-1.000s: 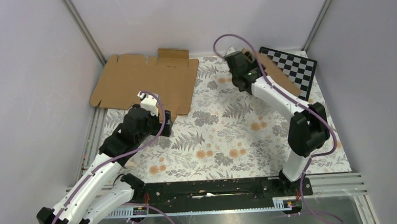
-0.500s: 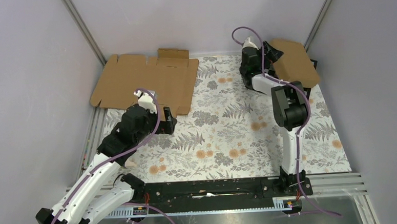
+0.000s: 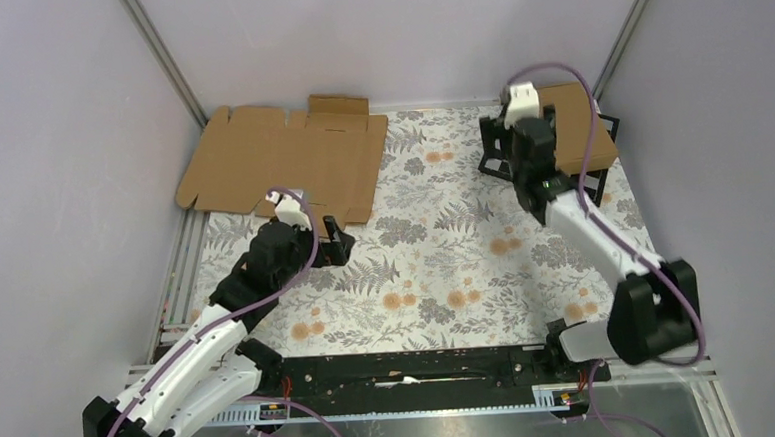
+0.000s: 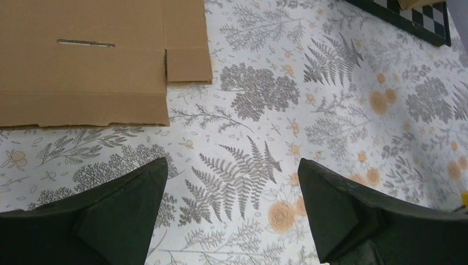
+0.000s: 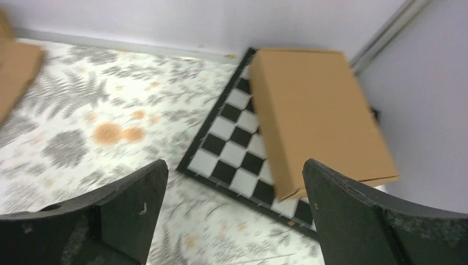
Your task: Fold the paper box
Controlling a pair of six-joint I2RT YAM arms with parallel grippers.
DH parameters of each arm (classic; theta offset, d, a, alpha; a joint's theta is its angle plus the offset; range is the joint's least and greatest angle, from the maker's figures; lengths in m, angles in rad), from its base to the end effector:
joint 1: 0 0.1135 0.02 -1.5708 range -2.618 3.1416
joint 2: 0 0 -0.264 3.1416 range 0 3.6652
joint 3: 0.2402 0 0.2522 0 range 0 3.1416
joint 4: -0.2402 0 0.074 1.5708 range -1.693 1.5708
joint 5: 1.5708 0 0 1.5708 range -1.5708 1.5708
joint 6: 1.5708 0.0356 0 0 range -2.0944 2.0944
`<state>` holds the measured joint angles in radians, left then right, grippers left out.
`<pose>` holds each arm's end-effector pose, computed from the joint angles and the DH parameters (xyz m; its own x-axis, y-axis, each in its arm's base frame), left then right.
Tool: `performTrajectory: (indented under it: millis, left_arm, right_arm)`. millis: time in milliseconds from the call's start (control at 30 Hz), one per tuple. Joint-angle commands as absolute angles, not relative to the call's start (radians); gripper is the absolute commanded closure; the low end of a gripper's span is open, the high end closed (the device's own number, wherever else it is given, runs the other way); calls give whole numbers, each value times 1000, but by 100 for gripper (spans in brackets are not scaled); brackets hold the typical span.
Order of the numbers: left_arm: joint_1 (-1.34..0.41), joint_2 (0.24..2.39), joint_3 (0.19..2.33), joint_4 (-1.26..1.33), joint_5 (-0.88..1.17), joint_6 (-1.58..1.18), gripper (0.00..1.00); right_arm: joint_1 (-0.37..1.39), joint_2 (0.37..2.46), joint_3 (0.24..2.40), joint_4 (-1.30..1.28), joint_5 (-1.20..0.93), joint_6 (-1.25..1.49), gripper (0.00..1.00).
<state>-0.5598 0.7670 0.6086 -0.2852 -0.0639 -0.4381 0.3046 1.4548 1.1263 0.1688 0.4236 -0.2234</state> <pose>0.1539 -0.0938 0.2703 -0.5334 -0.1653 -0.8295 0.2814 0.8902 -0.3583 0.3342 0.0897 0.3366 -0.1731 -0.2661 -0.9483 0.0773 0.9562 -0.2825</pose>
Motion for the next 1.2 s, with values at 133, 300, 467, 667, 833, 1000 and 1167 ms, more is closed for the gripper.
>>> performTrajectory:
  millis: [133,300,467,667,833,1000,1167]
  left_arm:
    - [-557,767,390,243,-216,-410,1]
    - [-556,875,280,537,-401,-239,1]
    - [-440,938,276,595,-477,-70,1]
    - [-235,1063,219,757,-342,-81,1]
    - [-84,1206,133,1054,-175,-164,1]
    - [-2,1288,200,1018,-81,-186,4]
    - [-1,1314,200,1071,-124,-154,6]
  right_arm:
    - [296,1143,570,614,247,-6,0]
    - [298,1152,344,965,257,-131,1]
    - [257,1134,315,832,354,-145,0]
    - [191,1341,287,977,294,-119,0]
    - [146,1491,271,1148,350,-56,0]
    - [94,1512,290,1112,306,-10,0]
    - [94,1511,284,1125,309,-10,0]
